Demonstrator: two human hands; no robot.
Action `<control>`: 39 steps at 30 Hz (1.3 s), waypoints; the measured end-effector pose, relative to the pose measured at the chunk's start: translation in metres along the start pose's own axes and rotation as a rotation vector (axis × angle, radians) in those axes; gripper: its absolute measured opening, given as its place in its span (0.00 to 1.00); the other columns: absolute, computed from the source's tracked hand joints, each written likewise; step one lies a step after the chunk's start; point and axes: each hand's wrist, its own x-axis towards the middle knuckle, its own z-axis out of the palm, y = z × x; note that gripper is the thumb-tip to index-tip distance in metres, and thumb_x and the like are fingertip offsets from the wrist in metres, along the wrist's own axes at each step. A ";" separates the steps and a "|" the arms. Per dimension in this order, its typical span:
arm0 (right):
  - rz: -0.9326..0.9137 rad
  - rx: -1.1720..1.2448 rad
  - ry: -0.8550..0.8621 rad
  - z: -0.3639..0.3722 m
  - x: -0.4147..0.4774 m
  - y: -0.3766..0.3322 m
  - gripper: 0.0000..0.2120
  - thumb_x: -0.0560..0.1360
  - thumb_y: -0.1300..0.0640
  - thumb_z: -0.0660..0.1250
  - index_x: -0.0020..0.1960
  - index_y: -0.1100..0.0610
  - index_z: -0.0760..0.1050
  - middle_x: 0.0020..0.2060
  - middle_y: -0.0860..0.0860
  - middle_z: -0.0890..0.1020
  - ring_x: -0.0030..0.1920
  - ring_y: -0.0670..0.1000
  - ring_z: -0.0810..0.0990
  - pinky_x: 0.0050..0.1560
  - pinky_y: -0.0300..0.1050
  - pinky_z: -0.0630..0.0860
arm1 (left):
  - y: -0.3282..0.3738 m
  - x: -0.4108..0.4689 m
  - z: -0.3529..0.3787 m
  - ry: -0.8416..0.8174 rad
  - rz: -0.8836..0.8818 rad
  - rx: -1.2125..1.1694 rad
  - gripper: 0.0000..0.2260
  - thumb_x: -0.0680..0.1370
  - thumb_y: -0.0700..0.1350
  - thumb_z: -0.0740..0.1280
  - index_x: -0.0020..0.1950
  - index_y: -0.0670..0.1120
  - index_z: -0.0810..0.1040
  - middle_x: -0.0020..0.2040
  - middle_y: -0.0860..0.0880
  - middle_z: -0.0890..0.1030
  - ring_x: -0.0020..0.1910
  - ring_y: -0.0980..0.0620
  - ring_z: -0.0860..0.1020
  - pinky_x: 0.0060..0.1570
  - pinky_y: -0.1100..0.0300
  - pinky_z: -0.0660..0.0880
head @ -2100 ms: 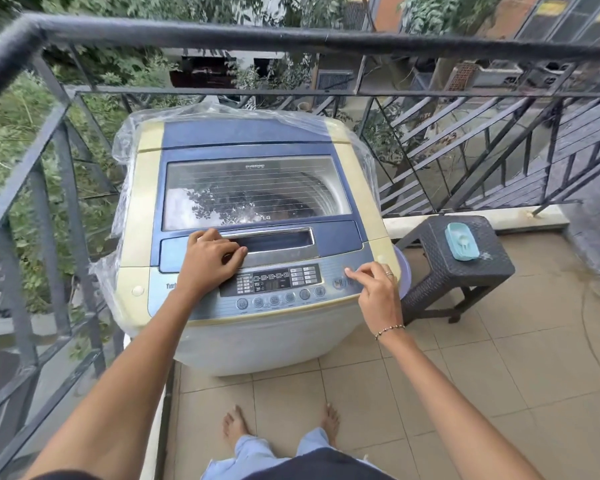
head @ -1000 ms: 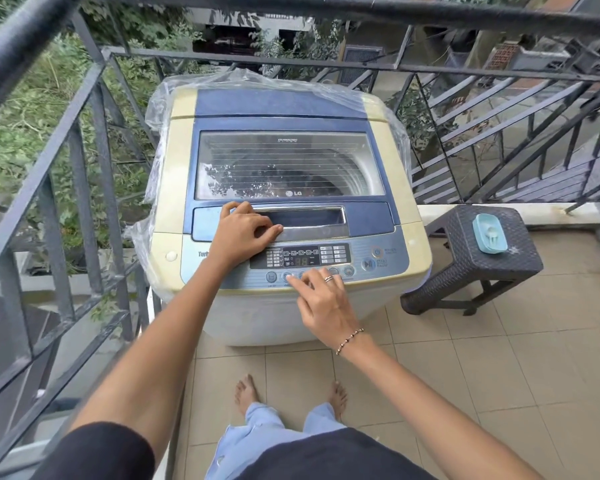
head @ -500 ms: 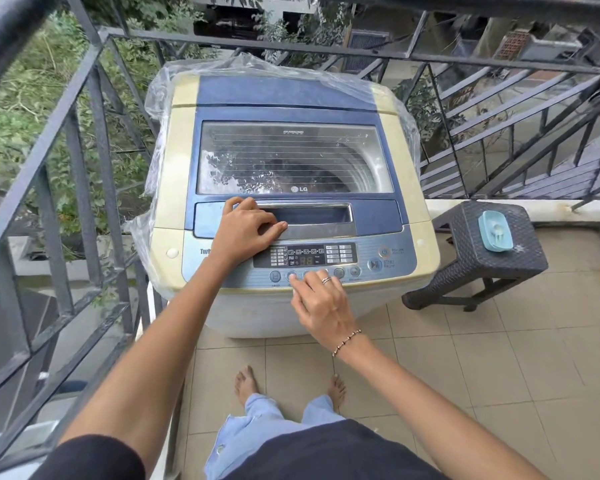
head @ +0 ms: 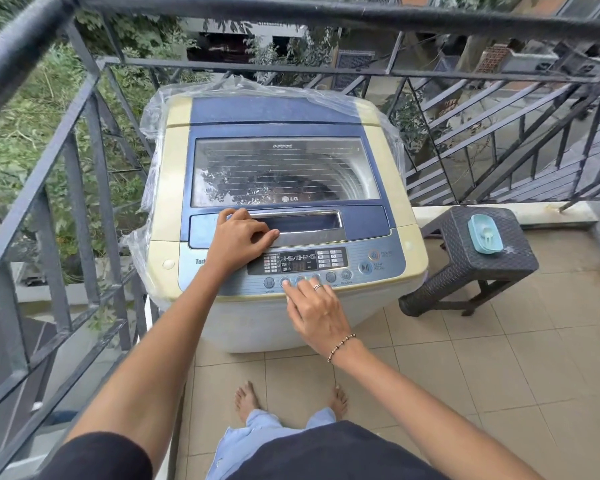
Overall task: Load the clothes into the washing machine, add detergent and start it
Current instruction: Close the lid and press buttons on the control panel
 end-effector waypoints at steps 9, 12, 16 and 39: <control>0.051 -0.004 0.042 -0.003 -0.016 0.012 0.15 0.76 0.55 0.59 0.60 0.54 0.77 0.38 0.49 0.77 0.41 0.51 0.76 0.41 0.46 0.75 | -0.002 -0.001 0.002 -0.004 0.009 0.030 0.16 0.78 0.58 0.63 0.42 0.51 0.84 0.37 0.55 0.84 0.46 0.51 0.74 0.62 0.53 0.61; 0.105 -0.022 0.058 -0.007 -0.023 0.022 0.15 0.76 0.55 0.59 0.58 0.54 0.78 0.37 0.49 0.76 0.40 0.51 0.75 0.38 0.46 0.73 | -0.004 0.000 0.004 0.001 0.015 0.035 0.15 0.78 0.58 0.63 0.42 0.52 0.84 0.37 0.56 0.84 0.46 0.52 0.74 0.61 0.54 0.61; 0.179 -0.031 0.070 -0.014 -0.031 0.036 0.13 0.75 0.57 0.63 0.58 0.55 0.79 0.36 0.49 0.76 0.38 0.52 0.75 0.36 0.47 0.74 | -0.006 0.000 0.006 0.005 0.025 0.024 0.16 0.78 0.59 0.62 0.42 0.52 0.84 0.38 0.56 0.84 0.46 0.52 0.74 0.61 0.53 0.61; 0.383 -0.010 0.178 -0.026 -0.024 0.098 0.10 0.74 0.60 0.67 0.53 0.61 0.81 0.33 0.54 0.78 0.37 0.57 0.76 0.39 0.51 0.77 | -0.005 0.001 0.005 -0.002 0.017 0.014 0.22 0.76 0.63 0.55 0.40 0.53 0.84 0.35 0.55 0.82 0.46 0.52 0.75 0.61 0.52 0.63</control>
